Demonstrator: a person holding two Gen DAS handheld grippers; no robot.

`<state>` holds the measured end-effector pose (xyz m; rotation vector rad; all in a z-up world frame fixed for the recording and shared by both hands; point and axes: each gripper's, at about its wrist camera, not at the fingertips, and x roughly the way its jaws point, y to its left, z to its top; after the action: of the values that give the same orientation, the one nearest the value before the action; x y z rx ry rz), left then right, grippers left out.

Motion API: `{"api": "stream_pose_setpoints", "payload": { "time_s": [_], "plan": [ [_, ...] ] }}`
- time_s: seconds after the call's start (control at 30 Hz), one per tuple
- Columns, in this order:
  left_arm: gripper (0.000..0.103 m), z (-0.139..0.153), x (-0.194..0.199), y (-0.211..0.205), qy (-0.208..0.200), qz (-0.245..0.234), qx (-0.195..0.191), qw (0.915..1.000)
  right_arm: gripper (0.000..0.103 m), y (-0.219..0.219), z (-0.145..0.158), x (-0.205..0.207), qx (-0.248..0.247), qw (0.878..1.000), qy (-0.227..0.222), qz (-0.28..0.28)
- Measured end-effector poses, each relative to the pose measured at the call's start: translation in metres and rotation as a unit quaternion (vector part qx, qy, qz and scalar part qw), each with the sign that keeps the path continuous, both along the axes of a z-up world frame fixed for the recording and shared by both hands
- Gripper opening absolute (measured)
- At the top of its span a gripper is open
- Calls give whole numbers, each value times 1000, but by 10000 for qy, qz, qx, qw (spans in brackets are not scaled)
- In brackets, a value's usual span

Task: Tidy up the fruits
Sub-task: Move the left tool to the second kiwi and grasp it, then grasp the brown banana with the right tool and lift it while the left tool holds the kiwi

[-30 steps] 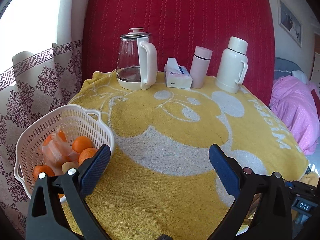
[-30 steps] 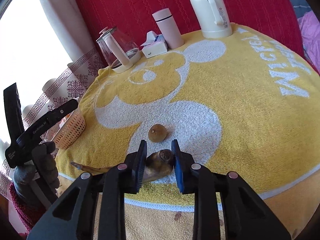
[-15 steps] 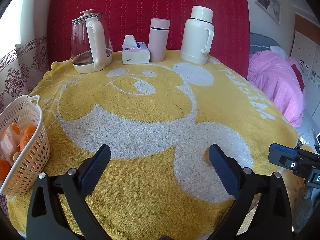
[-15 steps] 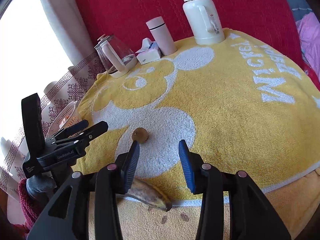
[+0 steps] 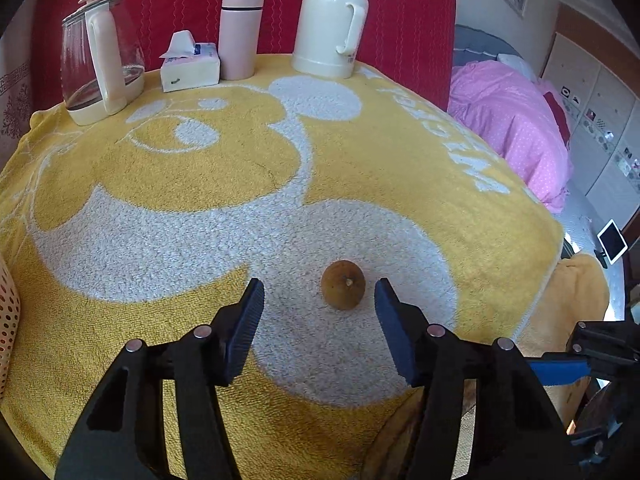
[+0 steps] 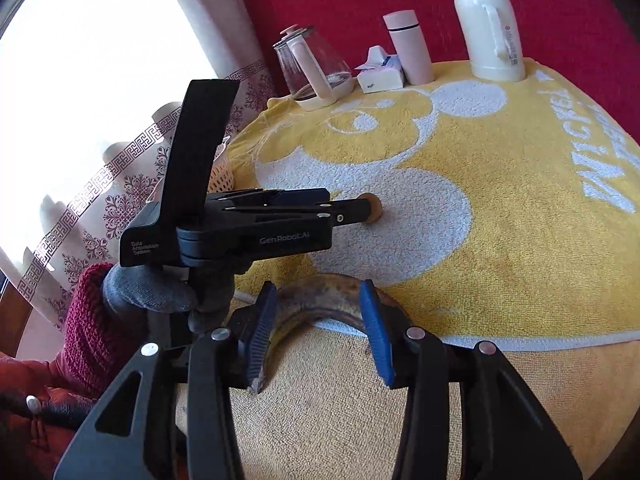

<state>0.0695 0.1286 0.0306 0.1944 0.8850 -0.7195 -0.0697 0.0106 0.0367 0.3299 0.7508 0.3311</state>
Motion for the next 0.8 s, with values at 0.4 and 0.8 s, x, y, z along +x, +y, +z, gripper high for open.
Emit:
{"api": "stream_pose_setpoints", "payload": {
  "time_s": [0.4, 0.8],
  "plan": [
    [26, -5, 2, -12, -72, -7, 129, 9999, 50, 33, -21, 6, -19, 9983, 335, 474],
    [26, 33, 10, 48, -493, 833, -270, 9949, 61, 49, -11, 30, -108, 9989, 439, 142]
  ]
}}
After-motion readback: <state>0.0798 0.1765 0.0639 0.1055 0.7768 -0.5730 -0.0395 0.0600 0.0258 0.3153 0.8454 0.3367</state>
